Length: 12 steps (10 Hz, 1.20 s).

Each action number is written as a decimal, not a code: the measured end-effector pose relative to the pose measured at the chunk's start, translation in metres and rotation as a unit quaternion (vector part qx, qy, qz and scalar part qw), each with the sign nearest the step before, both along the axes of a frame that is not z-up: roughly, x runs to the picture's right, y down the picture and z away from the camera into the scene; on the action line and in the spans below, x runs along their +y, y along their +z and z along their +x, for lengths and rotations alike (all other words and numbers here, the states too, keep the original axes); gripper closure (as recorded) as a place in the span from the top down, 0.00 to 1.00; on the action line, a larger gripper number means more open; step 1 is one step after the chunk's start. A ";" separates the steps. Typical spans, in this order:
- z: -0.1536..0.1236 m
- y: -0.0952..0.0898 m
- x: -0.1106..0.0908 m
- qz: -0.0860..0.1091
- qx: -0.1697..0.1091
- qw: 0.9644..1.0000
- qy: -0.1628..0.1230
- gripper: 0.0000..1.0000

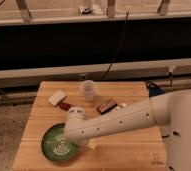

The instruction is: Pick up the ceramic bowl

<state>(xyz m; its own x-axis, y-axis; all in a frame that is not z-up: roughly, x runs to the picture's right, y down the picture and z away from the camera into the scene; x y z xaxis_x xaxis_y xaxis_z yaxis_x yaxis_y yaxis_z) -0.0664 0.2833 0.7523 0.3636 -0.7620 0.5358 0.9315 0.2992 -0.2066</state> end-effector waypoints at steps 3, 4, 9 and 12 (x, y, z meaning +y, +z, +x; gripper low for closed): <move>0.000 0.003 0.004 -0.005 -0.002 1.000 -0.003 0.80; 0.000 0.004 0.006 -0.007 -0.004 1.000 -0.004 0.80; 0.000 0.008 0.013 -0.016 -0.009 1.000 -0.008 0.80; 0.000 0.010 0.017 -0.019 -0.012 1.000 -0.010 0.80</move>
<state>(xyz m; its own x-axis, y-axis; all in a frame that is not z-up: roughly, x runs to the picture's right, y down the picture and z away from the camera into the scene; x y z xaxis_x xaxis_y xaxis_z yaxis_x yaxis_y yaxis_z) -0.0660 0.3000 0.7628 0.3347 -0.7477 0.5735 0.9423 0.2722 -0.1950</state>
